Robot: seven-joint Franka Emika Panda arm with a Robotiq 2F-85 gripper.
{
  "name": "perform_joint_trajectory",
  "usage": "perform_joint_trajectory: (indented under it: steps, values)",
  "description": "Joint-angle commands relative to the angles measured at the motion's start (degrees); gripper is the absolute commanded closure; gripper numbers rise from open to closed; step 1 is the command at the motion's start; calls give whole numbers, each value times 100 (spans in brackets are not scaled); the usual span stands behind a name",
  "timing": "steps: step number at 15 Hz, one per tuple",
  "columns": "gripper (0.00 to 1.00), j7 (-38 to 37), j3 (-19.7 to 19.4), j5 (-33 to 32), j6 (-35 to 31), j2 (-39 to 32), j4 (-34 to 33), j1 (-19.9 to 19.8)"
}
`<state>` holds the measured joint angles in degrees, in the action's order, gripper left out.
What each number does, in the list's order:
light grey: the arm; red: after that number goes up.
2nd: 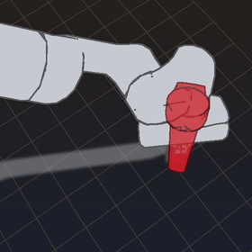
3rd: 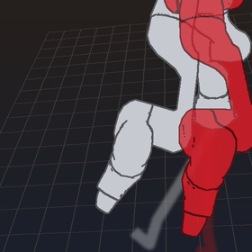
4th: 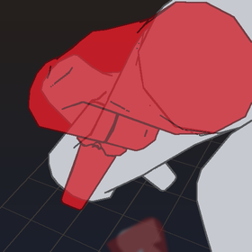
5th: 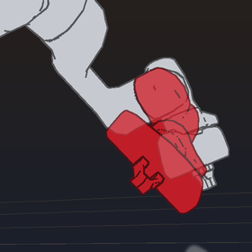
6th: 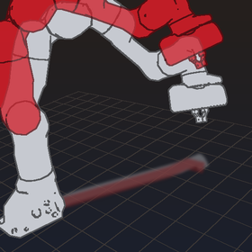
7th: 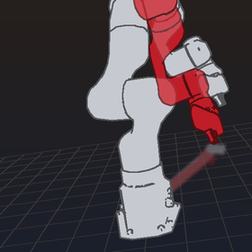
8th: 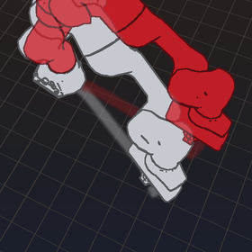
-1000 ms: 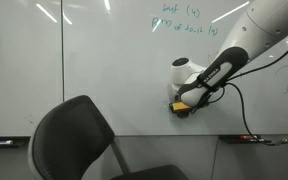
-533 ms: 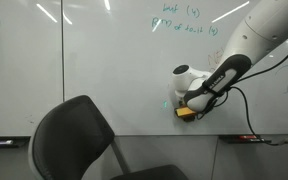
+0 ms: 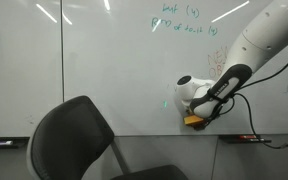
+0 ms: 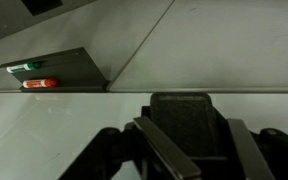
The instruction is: Erase the i next to the v using the eraser on the chair
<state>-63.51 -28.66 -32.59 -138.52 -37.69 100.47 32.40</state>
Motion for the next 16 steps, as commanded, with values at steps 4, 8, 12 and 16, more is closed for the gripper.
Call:
perform_joint_trajectory:
  steps: [4,8,12,16]
  values:
    - [68,-316,685,-754,393,-397,-972,-947]
    - [68,-714,929,-1495,492,-153,-826,-975]
    - [68,-1188,1217,-2364,532,201,-530,-1028]
    - [68,-1552,1643,-3060,552,648,-263,-1210]
